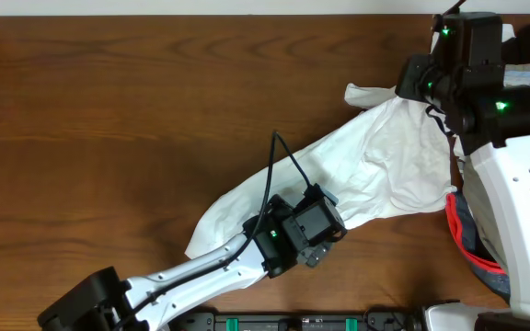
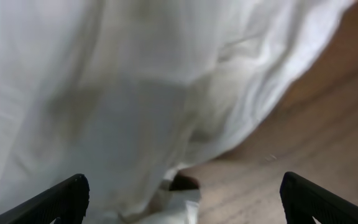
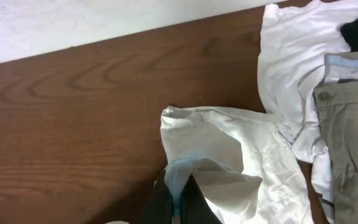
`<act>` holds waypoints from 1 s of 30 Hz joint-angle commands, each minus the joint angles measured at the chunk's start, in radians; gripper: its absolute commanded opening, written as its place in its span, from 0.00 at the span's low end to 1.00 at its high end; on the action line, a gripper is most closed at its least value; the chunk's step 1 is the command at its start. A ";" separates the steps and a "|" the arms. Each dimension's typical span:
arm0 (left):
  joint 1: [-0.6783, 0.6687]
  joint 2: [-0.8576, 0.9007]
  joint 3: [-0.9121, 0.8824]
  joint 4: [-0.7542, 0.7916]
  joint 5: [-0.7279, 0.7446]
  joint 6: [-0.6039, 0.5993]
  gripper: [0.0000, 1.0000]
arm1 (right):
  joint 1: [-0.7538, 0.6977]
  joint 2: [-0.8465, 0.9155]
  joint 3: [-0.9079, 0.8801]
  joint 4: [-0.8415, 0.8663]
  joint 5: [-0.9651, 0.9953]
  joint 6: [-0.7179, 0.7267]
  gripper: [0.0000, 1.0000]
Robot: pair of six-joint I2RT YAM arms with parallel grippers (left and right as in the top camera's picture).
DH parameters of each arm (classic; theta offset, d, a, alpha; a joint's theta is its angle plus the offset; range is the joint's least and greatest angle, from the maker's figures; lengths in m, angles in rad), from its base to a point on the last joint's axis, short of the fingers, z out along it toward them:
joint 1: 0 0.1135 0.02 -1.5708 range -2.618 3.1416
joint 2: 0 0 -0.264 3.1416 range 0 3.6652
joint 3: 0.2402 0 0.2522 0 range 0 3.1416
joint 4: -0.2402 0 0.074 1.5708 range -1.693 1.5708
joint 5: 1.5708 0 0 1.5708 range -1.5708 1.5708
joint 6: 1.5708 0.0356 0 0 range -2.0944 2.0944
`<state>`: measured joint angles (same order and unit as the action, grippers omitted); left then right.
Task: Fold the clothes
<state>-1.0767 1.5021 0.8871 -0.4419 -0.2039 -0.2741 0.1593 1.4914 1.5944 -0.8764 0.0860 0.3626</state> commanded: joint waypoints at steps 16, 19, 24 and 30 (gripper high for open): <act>-0.113 0.008 0.018 0.122 -0.240 -0.098 0.98 | -0.001 -0.002 0.181 -0.032 -0.301 0.132 0.01; -0.114 0.010 0.018 0.139 -0.253 -0.100 0.98 | 0.004 -0.003 0.197 -0.035 -0.301 0.139 0.01; -0.114 0.010 0.018 0.142 -0.328 -0.119 0.98 | 0.006 -0.003 0.199 -0.035 -0.362 0.166 0.01; -0.114 0.011 0.018 0.146 -0.344 -0.181 0.98 | 0.006 -0.003 0.199 0.002 -0.478 0.184 0.01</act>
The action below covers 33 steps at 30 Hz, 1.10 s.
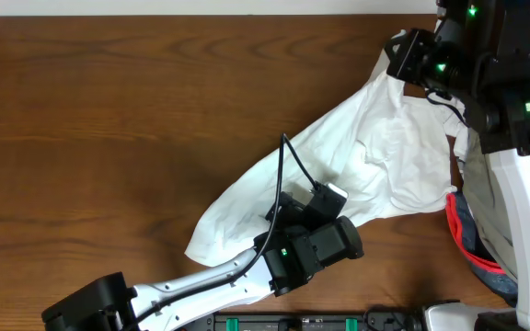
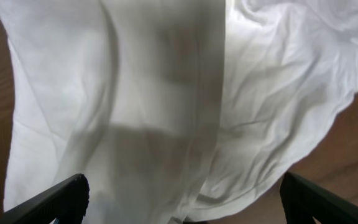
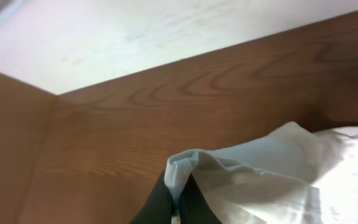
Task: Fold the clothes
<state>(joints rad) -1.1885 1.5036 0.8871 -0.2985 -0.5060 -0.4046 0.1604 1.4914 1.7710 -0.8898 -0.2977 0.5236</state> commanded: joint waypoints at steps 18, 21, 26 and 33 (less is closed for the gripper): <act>-0.100 0.066 0.018 -0.059 -0.026 -0.069 0.98 | -0.048 -0.002 0.023 0.071 0.260 0.005 0.01; -0.143 0.066 0.018 -0.058 -0.010 -0.069 0.98 | -0.067 -0.002 0.023 0.070 0.256 0.030 0.01; -0.205 0.066 0.018 -0.059 -0.002 -0.104 0.98 | -0.076 0.000 0.023 0.067 0.288 0.056 0.01; -0.214 0.066 0.018 -0.031 0.077 -0.244 0.98 | -0.075 0.000 0.023 0.029 0.267 0.055 0.01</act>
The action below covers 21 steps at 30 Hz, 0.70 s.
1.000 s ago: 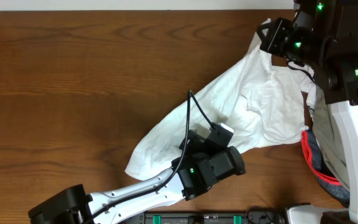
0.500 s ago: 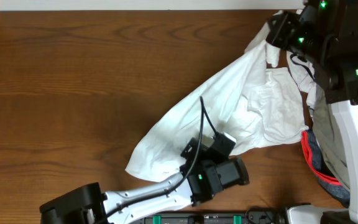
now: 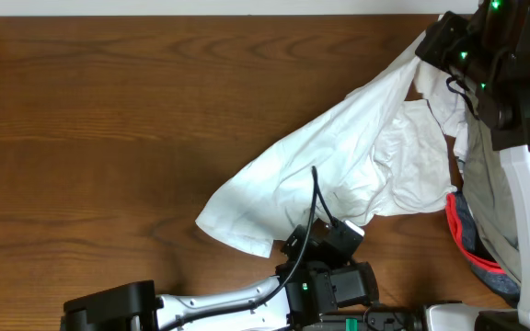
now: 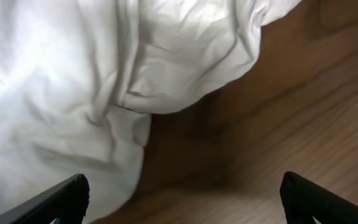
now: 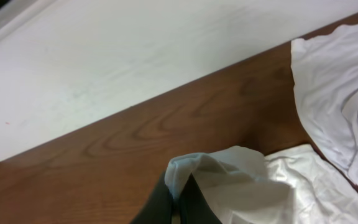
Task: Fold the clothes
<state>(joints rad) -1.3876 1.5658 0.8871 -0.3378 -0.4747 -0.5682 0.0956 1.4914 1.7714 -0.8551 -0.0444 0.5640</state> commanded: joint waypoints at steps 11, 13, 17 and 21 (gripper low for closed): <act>0.005 0.069 0.009 0.029 0.149 -0.096 0.91 | -0.010 0.000 0.022 -0.042 0.010 0.007 0.01; 0.023 0.113 0.009 0.031 0.149 -0.100 0.90 | -0.010 0.000 0.022 -0.046 0.010 0.007 0.01; 0.080 0.161 0.009 0.037 0.149 -0.100 0.90 | -0.010 0.000 0.022 -0.056 0.011 0.007 0.01; 0.161 0.162 0.009 0.037 0.149 -0.099 0.90 | -0.010 0.000 0.022 -0.057 0.010 0.007 0.01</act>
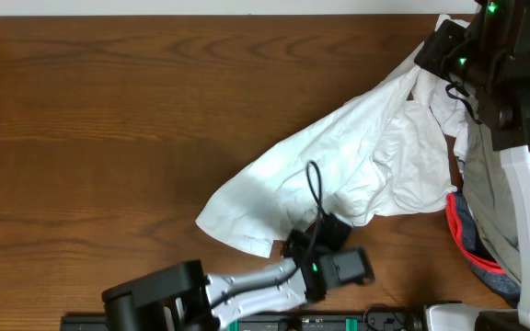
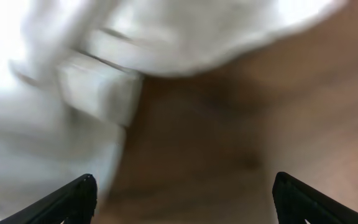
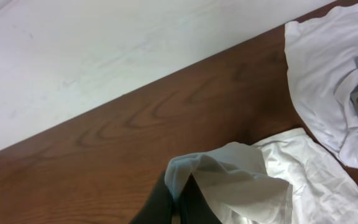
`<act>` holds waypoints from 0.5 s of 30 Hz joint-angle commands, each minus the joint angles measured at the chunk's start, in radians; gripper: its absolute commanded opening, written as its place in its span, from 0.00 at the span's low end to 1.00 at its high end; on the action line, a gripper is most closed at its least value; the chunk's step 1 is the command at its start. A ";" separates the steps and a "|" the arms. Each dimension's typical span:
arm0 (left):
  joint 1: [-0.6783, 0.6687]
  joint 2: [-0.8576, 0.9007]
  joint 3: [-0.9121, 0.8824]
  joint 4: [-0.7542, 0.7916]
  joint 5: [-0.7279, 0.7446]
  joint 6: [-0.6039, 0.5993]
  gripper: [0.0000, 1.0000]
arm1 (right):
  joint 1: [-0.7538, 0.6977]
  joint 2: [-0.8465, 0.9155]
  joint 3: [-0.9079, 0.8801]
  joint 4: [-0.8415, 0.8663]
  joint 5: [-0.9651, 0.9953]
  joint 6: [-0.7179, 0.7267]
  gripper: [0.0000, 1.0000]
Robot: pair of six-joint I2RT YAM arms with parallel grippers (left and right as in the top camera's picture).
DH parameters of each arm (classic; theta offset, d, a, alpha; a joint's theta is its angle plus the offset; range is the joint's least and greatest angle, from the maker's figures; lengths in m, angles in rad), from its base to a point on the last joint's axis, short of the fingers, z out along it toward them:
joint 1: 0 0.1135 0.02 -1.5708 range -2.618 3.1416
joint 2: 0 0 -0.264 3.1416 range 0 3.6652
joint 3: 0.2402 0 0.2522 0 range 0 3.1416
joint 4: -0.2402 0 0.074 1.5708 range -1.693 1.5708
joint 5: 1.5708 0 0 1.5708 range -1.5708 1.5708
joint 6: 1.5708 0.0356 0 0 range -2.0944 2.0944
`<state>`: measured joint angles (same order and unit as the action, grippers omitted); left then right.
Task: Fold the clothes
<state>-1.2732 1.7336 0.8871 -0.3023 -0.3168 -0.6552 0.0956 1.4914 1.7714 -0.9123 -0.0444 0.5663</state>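
A white garment (image 1: 339, 165) lies stretched across the table from its front middle up to the back right corner. My right gripper (image 3: 179, 202) is shut on a corner of that garment (image 3: 229, 180), holding it lifted near the back right (image 1: 431, 64). My left gripper (image 2: 182, 199) is open over bare wood beside the garment's lower hem (image 2: 73, 93), near the table's front edge (image 1: 339, 262); nothing lies between its fingers. The left wrist view is blurred.
A pile of other clothes (image 1: 486, 202), white, grey and with a red edge, lies at the right edge under my right arm. More white cloth and grey trousers (image 3: 353, 93) show at the right of the right wrist view. A pale wall borders the table's far side.
My left gripper has shifted slightly along the garment's lower hem near the front edge, still open. My right gripper holds the same corner at about the same spot.
At first my left gripper was open over the garment's lower middle and my right gripper held a corner at the right. The right gripper then held it farther back and right, with the cloth stretched, while the left sat nearer the front edge, off the cloth.
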 commanded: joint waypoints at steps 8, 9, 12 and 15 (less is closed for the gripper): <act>0.108 -0.006 0.009 0.047 0.027 0.064 0.90 | -0.010 0.000 0.022 0.000 0.010 0.005 0.01; 0.106 -0.006 0.009 0.061 0.042 0.069 0.90 | -0.010 0.000 0.022 0.000 0.011 0.005 0.01; 0.105 -0.006 0.009 0.081 0.048 0.067 0.87 | -0.010 0.000 0.022 0.000 0.010 0.005 0.01; 0.105 -0.006 0.009 0.081 0.049 0.066 0.84 | -0.010 0.000 0.022 0.000 0.011 0.005 0.01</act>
<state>-1.1687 1.7336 0.8871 -0.2214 -0.2775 -0.6052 0.0956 1.4914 1.7714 -0.9134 -0.0448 0.5667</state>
